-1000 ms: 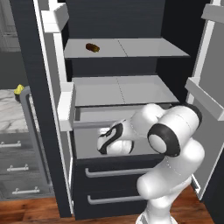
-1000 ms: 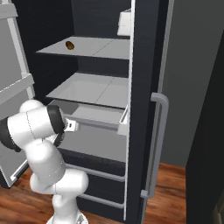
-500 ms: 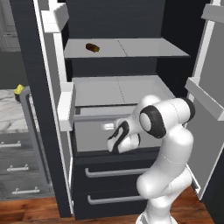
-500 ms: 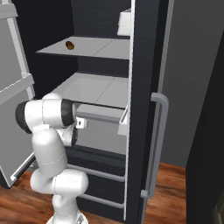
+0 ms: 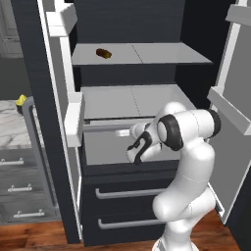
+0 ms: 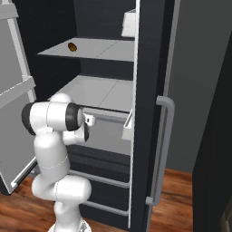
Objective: Place the onion and lime inside the fridge drawer. Close the drawer after placing the vegetables.
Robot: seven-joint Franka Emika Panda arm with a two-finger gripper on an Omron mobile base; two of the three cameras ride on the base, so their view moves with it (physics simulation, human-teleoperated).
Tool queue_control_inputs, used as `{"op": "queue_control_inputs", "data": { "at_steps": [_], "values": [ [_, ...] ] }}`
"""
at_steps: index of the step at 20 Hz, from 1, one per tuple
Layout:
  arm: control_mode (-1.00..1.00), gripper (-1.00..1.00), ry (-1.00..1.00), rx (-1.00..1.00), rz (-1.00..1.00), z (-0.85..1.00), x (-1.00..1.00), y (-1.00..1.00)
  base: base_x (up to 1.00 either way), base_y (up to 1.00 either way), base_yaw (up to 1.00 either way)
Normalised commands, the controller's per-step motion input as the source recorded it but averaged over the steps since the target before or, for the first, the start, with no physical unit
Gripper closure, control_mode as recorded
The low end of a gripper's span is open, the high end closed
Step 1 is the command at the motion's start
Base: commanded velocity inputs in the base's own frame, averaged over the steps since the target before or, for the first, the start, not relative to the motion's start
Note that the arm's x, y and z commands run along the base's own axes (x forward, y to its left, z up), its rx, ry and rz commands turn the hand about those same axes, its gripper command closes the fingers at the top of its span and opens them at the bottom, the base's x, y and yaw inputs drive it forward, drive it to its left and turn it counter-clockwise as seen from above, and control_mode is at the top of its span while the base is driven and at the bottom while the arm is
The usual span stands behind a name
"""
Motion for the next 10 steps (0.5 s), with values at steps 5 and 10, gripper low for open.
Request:
{"op": "queue_control_inputs", "data": {
  "at_steps": [5,10],
  "values": [
    [-1.0,-1.0,0.05,0.0,0.0,0.02,0.21,0.0,0.0,0.0,0.0],
    [-1.0,-1.0,0.08,0.0,-0.01,0.0,0.22,0.0,0.0,0.0,0.0]
  ]
}}
